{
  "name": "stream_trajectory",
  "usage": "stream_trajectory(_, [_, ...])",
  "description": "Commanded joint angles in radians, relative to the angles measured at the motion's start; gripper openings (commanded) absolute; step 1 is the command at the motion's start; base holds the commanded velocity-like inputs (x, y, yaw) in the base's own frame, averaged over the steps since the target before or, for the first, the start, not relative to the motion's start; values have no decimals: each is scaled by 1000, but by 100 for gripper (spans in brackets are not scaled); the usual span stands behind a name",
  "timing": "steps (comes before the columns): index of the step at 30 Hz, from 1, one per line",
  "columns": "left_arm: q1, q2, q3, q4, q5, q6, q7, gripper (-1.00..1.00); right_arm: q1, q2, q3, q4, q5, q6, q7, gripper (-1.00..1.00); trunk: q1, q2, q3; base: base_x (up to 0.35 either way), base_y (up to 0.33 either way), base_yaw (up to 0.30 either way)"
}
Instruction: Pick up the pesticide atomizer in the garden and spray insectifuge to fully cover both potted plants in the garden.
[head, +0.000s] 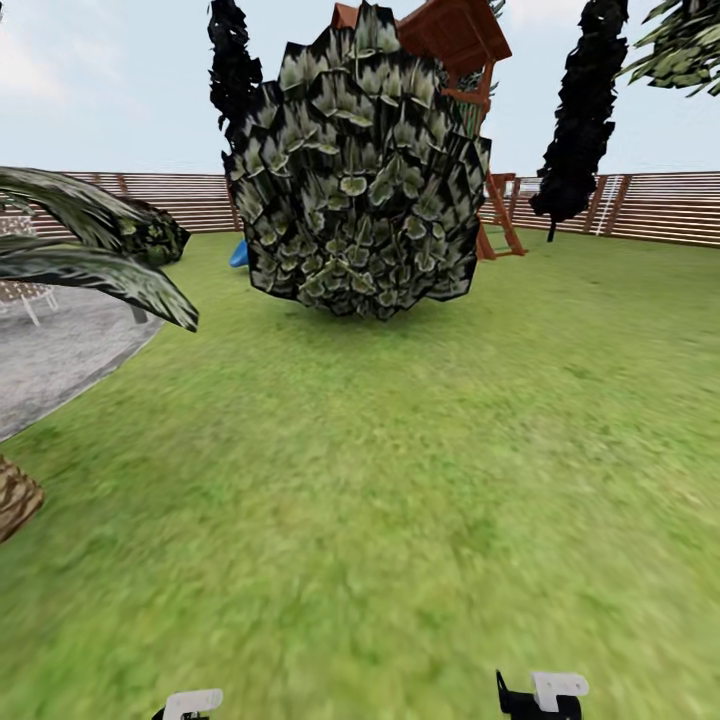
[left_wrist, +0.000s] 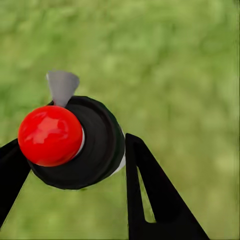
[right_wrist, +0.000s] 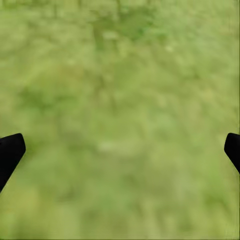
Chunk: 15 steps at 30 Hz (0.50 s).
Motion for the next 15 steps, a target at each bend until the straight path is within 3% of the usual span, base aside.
stream_trajectory(1, [0, 0, -9, 1, 8, -3, 4, -100, 0, 0, 9, 0, -7, -2, -4, 100, 0, 0, -1, 339, 0, 1])
stream_trajectory(15, [0, 0, -9, 0, 8, -3, 4, -100, 0, 0, 9, 0, -7, -2, -3, 100, 0, 0, -1, 339, 0, 0])
